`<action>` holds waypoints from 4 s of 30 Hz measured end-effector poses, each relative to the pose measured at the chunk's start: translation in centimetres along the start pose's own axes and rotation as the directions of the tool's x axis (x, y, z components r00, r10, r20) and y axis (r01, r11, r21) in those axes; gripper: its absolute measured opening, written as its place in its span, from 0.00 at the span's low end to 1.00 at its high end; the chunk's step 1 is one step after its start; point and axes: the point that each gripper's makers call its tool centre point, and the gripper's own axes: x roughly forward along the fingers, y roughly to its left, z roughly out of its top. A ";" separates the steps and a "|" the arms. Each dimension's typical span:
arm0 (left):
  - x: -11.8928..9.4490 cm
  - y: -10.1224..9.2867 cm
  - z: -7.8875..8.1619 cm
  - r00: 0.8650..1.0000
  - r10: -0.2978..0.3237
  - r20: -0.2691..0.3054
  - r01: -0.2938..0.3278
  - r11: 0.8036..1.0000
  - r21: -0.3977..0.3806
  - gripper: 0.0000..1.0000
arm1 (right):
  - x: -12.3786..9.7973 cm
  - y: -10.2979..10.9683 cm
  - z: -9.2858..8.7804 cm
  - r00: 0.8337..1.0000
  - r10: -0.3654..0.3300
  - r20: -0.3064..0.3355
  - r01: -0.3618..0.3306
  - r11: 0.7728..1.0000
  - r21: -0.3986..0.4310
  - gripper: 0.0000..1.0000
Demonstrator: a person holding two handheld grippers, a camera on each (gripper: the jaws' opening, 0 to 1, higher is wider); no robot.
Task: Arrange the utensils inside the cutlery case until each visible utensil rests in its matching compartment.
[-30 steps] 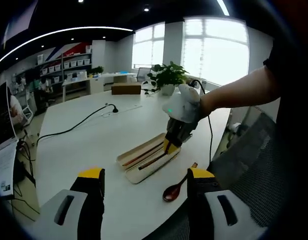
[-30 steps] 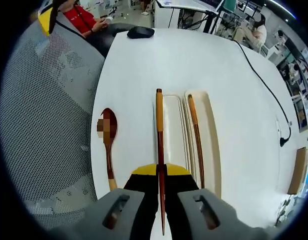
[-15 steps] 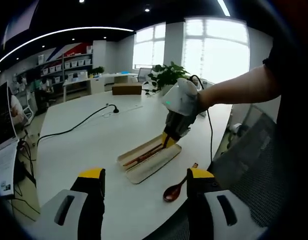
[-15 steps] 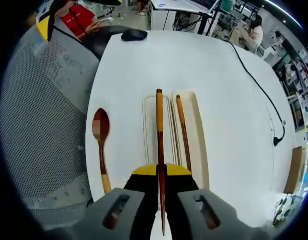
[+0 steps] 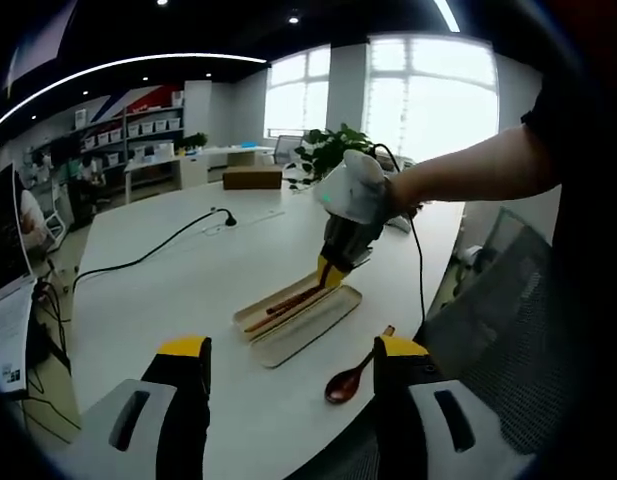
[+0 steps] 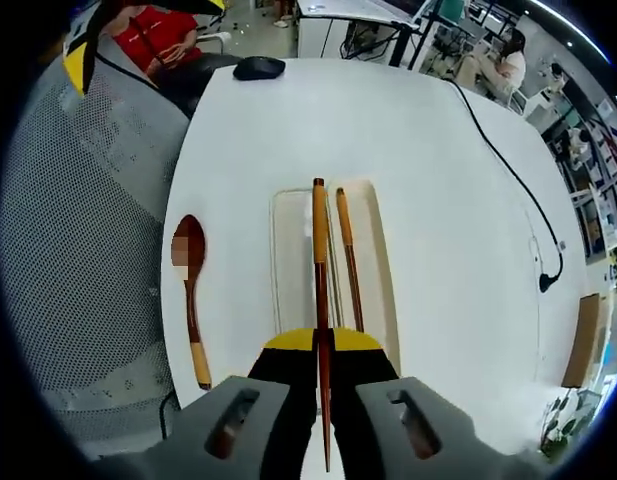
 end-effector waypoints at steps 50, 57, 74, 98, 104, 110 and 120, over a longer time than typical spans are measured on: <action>0.5 -0.1 -1.3 0.998 -0.009 -0.063 0.009 1.000 -0.007 0.69 | 4.5 -3.2 0.5 0.998 0.001 -0.058 -0.003 0.999 -0.034 0.00; 0.5 0.0 -1.4 0.998 -0.007 -0.066 0.006 1.000 -0.009 0.68 | 5.0 -3.5 0.8 0.998 0.003 -0.061 -0.005 0.999 -0.043 0.00; 0.6 -0.3 -2.0 0.995 -0.018 -0.094 0.018 1.000 -0.001 0.69 | 5.7 -3.8 0.8 0.995 -0.017 -0.099 0.009 0.997 -0.081 0.00; 0.8 -0.3 -2.2 0.993 -0.017 -0.113 0.019 1.000 0.011 0.68 | 6.5 -4.3 1.7 0.998 -0.020 -0.062 0.015 0.997 -0.075 0.00; 0.6 0.4 -1.8 0.996 0.004 -0.091 -0.004 1.000 0.005 0.69 | 6.7 -4.1 1.6 0.998 -0.010 -0.060 0.006 0.998 -0.065 0.01; 0.5 0.5 -1.8 0.996 0.011 -0.092 -0.009 1.000 0.019 0.69 | 6.1 -4.3 1.5 0.997 -0.027 -0.067 0.023 0.998 -0.056 0.00; 0.6 0.2 -2.0 0.995 -0.006 -0.099 0.008 1.000 0.019 0.69 | 4.2 -5.0 2.4 0.998 -0.056 0.009 0.056 0.998 -0.021 0.04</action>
